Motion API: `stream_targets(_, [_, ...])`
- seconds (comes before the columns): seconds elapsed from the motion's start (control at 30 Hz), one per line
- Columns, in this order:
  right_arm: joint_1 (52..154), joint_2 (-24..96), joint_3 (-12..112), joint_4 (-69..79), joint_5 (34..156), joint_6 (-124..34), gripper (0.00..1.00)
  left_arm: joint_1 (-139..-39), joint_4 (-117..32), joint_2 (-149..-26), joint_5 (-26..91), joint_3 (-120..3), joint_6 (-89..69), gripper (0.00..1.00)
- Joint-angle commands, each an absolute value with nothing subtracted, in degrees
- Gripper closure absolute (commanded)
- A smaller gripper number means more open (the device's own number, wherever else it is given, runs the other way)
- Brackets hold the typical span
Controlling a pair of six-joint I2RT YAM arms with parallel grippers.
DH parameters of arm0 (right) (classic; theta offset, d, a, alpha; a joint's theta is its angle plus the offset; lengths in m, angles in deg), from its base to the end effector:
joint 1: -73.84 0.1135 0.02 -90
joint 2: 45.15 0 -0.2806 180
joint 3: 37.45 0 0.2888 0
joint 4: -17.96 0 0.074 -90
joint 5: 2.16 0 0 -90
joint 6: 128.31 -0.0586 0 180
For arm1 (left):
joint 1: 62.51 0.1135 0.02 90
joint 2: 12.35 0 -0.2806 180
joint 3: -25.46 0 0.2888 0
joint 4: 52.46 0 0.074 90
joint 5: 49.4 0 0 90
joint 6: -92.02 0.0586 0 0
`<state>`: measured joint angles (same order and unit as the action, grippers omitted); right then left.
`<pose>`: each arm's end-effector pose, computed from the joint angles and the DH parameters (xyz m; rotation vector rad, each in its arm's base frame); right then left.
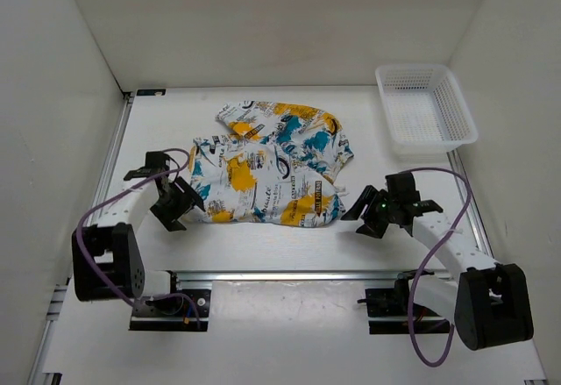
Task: Fold and stack the shorts
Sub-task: Flatten the shorts out
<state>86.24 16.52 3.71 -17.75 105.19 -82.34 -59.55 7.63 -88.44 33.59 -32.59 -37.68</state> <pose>0.2205 0.0664 0.1513 0.6077 2.5986 0.7411 0.2544 0.0060 0.1671 -1.0632 2.7749 -0.2701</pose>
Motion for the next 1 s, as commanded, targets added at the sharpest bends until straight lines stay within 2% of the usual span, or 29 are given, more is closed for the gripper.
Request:
stream_targets(0.0, [86.3, 18.8, 3.6, -6.9, 108.1, -86.1, 0.32, -59.3, 1.6, -90.6, 30.3, -32.0, -38.8, 0.16])
stream_targets(0.1, [86.3, 22.9, 3.0, -3.5, 108.1, -86.1, 0.32, -59.3, 0.6, -93.7, 31.7, -32.7, -39.3, 0.16])
stream_targets(0.17, [86.8, 24.7, 3.0, -1.2, 108.1, -86.1, 0.32, -58.7, -0.2, -95.5, 32.3, -33.5, -39.3, 0.21])
stream_targets(0.23, [86.8, 27.2, 3.0, 0.1, 108.1, -86.1, 0.32, -58.7, -0.8, -97.9, 32.9, -34.1, -39.9, 0.29])
stream_targets(0.27, [86.8, 28.0, 3.0, 1.3, 108.1, -86.1, 0.32, -58.7, -1.5, -98.7, 33.6, -34.7, -39.9, 0.45])
stream_targets(0.37, [86.8, 32.4, 4.2, 3.1, 106.7, -86.1, 0.36, -58.7, -1.5, -102.3, 35.3, -36.5, -39.9, 0.73])
stream_targets(0.4, [87.4, 33.5, 4.8, 3.7, 106.7, -86.1, 0.41, -58.7, -1.5, -103.0, 35.3, -37.1, -39.9, 0.9])
stream_targets(0.47, [88.0, 36.7, 5.5, 4.9, 105.3, -86.1, 0.48, -58.7, -1.5, -104.2, 34.8, -38.2, -39.9, 0.9])
stream_targets(0.5, [88.0, 37.8, 6.3, 6.1, 105.3, -86.6, 0.56, -58.7, -1.5, -104.7, 34.8, -39.0, -39.9, 0.9])
stream_targets(0.57, [89.6, 41.0, 8.2, 6.7, 104.7, -86.6, 0.64, -58.7, -1.5, -104.7, 34.8, -39.8, -39.9, 0.9])
stream_targets(0.6, [90.2, 41.9, 9.1, 7.2, 104.7, -86.6, 0.73, -58.7, -1.5, -104.7, 34.8, -40.6, -39.9, 0.9])
stream_targets(0.7, [90.9, 44.0, 13.5, 4.7, 102.8, -86.0, 0.87, -58.7, -1.5, -105.3, 34.8, -42.1, -39.3, 0.9])
stream_targets(0.73, [91.4, 44.0, 14.7, 3.6, 102.0, -84.7, 0.97, -58.7, -1.5, -105.3, 34.8, -42.7, -39.3, 0.9])
stream_targets(0.77, [91.4, 44.0, 17.2, 2.3, 100.3, -84.0, 1.0, -58.7, -1.5, -105.3, 34.3, -42.7, -39.3, 0.9])
stream_targets(0.97, [91.4, 42.2, 27.8, -11.6, 93.7, -75.8, 1.0, -58.7, -1.5, -106.4, 34.3, -43.8, -38.8, 0.9])
